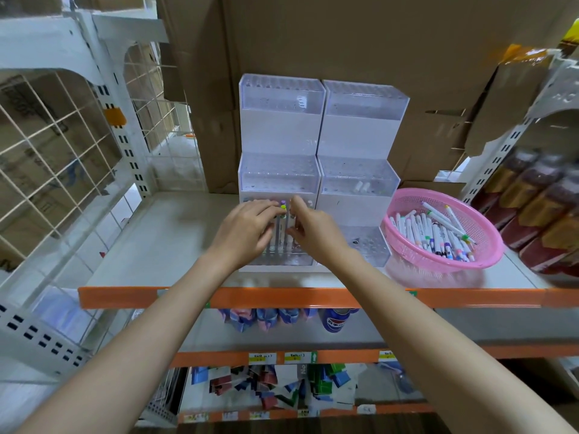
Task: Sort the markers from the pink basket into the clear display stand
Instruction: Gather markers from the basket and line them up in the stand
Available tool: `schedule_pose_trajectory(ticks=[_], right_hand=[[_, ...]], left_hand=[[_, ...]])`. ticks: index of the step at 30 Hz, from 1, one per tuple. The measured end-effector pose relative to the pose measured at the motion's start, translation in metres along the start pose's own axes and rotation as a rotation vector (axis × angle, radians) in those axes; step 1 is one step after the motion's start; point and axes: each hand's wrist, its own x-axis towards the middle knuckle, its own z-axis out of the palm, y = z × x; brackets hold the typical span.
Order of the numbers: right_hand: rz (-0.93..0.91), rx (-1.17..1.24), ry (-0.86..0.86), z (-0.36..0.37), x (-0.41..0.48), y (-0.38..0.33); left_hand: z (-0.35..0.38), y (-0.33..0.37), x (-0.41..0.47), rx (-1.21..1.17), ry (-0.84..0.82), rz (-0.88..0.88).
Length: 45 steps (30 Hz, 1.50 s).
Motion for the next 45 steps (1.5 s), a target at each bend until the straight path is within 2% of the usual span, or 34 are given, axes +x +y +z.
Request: schedule_pose_trajectory(ticks=[6, 9, 13, 19, 25, 32, 39, 45], right_hand=[[-0.108, -0.083, 0.141, -0.01, 0.002, 0.002], [-0.135, -0.164, 0.151, -0.018, 0.0, 0.005], [-0.094, -0.248, 0.081, -0.029, -0.009, 0.015], [0.024, -0.3, -0.011, -0.054, -0.034, 0.052], [0.136, -0.342, -0.009, -0.086, -0.067, 0.108], [0.301, -0.421, -0.086, -0.116, -0.104, 0.179], [0.51, -0.359, -0.245, -0.127, -0.107, 0.233], [0.536, -0.409, -0.332, -0.118, -0.089, 0.255]], left_hand=[[0.0, 0.002, -0.001, 0.007, -0.02, -0.02], [-0.001, 0.005, 0.001, 0.011, -0.007, -0.039], [0.0, 0.016, 0.011, 0.009, -0.005, -0.053], [0.02, 0.052, 0.039, 0.055, -0.057, 0.016], [0.058, 0.114, 0.076, 0.017, -0.12, 0.119], [0.107, 0.182, 0.122, -0.158, -0.25, 0.16], [0.151, 0.215, 0.165, -0.025, -0.506, 0.033], [0.181, 0.22, 0.187, 0.103, -0.638, -0.067]])
